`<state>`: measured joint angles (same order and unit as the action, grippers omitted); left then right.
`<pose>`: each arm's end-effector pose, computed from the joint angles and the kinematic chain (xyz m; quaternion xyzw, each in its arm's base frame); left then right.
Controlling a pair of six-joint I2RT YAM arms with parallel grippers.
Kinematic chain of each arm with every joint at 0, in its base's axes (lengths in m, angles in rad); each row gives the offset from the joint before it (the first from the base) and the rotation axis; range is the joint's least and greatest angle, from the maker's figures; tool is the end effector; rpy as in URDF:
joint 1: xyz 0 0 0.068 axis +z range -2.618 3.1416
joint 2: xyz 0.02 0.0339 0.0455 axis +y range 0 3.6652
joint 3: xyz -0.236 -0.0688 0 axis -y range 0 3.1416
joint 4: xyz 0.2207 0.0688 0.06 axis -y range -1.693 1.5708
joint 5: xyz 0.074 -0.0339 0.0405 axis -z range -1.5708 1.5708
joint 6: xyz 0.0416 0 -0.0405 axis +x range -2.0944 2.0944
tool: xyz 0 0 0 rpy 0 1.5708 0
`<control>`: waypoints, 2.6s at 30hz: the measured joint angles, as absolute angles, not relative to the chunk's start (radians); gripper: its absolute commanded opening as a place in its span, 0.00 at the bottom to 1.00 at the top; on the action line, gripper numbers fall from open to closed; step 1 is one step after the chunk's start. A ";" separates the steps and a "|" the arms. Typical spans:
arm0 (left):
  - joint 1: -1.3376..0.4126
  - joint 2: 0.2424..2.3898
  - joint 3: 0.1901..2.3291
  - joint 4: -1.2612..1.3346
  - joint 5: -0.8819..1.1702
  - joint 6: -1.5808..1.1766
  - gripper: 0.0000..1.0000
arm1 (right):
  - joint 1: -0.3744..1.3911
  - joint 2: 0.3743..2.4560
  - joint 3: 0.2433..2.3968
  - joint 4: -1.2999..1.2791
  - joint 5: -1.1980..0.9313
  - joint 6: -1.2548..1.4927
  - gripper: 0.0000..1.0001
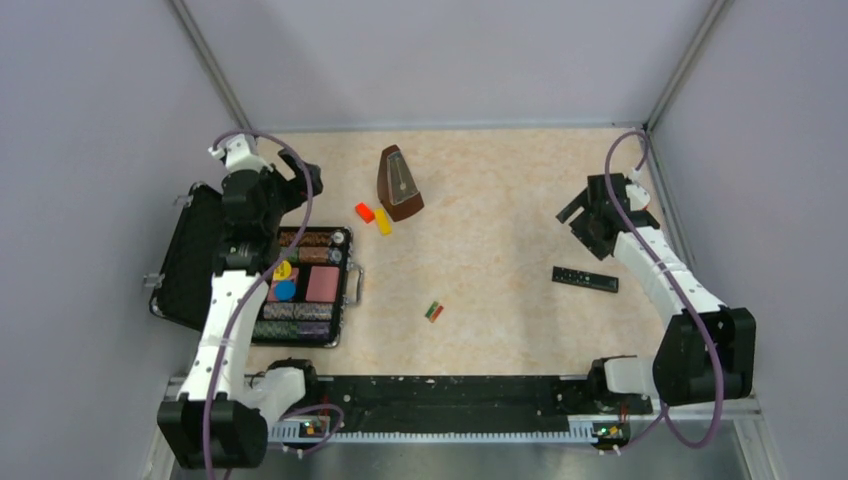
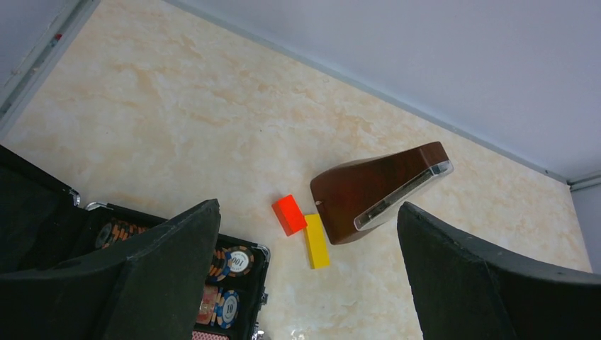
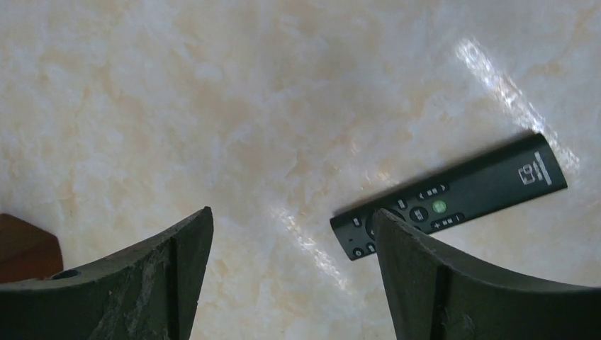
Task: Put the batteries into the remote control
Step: Pick up the remote control from the center of the board.
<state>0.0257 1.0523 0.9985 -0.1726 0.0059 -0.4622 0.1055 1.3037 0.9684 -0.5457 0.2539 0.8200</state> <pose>0.2392 0.0059 0.3406 -0.1872 0.7597 -0.1371 0.6074 0.2582 0.0168 0.2370 0.3666 0.8596 0.0431 0.3533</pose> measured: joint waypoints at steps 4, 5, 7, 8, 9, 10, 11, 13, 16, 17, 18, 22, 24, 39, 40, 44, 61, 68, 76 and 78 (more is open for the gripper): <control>0.026 0.963 0.948 -0.124 -0.012 -0.458 0.99 | 0.101 1.321 0.918 -0.629 0.246 0.965 0.79; 0.026 0.954 0.948 -0.102 -0.012 -0.455 0.99 | 0.101 1.335 0.916 -0.663 0.253 1.004 0.79; 0.026 0.949 0.949 -0.064 -0.005 -0.451 0.99 | 0.099 1.361 0.916 -0.718 0.271 1.074 0.80; 0.026 0.952 0.949 -0.056 0.001 -0.450 0.99 | 0.096 1.371 0.916 -0.743 0.279 1.106 0.80; 0.026 0.956 0.949 -0.050 0.011 -0.451 0.99 | 0.092 1.382 0.916 -0.770 0.286 1.142 0.81; 0.026 0.961 0.949 -0.047 0.017 -0.451 0.99 | 0.083 1.394 0.916 -0.802 0.289 1.185 0.81; 0.026 0.966 0.949 -0.046 0.024 -0.451 0.99 | 0.076 1.402 0.916 -0.820 0.291 1.211 0.82; 0.026 0.975 0.949 -0.044 0.038 -0.450 0.99 | 0.061 1.419 0.916 -0.855 0.290 1.264 0.82; 0.026 0.980 0.948 -0.044 0.048 -0.449 0.99 | 0.044 1.444 0.916 -0.883 0.284 1.320 0.82; 0.026 0.980 0.948 -0.044 0.049 -0.446 0.99 | 0.037 1.453 0.916 -0.889 0.282 1.336 0.81; 0.026 0.981 0.948 -0.044 0.052 -0.445 0.99 | 0.031 1.462 0.916 -0.892 0.279 1.351 0.81; 0.026 0.981 0.948 -0.044 0.057 -0.442 0.99 | 0.018 1.481 0.916 -0.904 0.276 1.408 0.80; 0.026 0.984 0.948 -0.038 0.064 -0.441 0.99 | 0.018 1.489 0.916 -0.905 0.280 1.433 0.78; 0.026 1.026 0.948 0.008 0.134 -0.433 0.97 | -0.028 1.626 0.957 -0.896 0.346 1.504 0.71; 0.026 1.026 0.948 0.008 0.138 -0.432 0.97 | -0.028 1.631 0.962 -0.894 0.347 1.504 0.70; 0.026 1.027 0.948 0.009 0.143 -0.430 0.97 | -0.030 1.642 0.971 -0.893 0.347 1.505 0.61; -0.292 1.148 0.818 0.297 0.268 -0.609 0.89 | -0.030 1.533 0.856 -0.732 0.316 1.423 0.15; -0.489 1.317 0.855 0.337 0.359 -0.627 0.84 | -0.025 1.464 0.856 -0.695 0.183 1.316 0.12; -0.584 1.512 1.023 0.307 0.495 -0.629 0.84 | 0.025 1.314 0.856 -0.617 -0.043 1.250 0.12; -0.609 1.548 1.067 0.307 0.501 -0.649 0.84 | 0.056 1.291 0.856 -0.599 -0.090 1.249 0.12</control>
<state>-0.6086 1.5482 1.0668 0.3069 0.5014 -0.6491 0.0559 1.2907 0.8562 -0.5987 -0.0902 1.2491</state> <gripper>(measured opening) 0.835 0.410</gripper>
